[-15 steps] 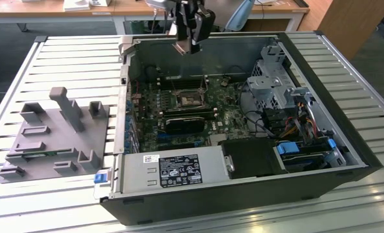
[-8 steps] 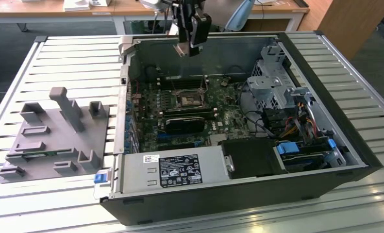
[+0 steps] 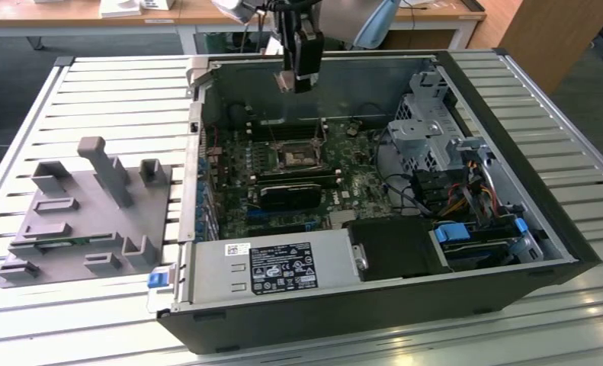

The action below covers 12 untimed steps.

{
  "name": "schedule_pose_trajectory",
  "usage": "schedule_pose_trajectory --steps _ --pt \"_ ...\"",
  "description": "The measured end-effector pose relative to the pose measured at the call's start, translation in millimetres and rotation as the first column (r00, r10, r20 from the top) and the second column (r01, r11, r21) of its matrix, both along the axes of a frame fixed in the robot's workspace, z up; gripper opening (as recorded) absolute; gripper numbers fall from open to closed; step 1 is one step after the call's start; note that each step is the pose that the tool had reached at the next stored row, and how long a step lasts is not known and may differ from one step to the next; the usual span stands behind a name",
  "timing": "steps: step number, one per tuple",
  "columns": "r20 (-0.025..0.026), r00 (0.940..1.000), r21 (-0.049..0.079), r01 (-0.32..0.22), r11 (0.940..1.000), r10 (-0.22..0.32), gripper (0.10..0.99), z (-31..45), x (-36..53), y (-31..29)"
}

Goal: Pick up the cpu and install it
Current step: 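Place the cpu into insertion slot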

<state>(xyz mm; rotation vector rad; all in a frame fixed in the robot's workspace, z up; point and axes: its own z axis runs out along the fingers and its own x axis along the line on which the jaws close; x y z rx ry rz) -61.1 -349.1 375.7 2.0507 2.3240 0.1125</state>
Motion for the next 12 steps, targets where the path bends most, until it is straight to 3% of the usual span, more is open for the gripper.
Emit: schedule_pose_trajectory --steps 8,12 --pt "0.0 0.9923 0.0 0.124 0.9923 -0.124 0.529 -6.0 -0.1 0.7" --pt "0.0 0.9916 0.0 0.129 0.9916 -0.129 0.529 -12.4 0.0 9.5"
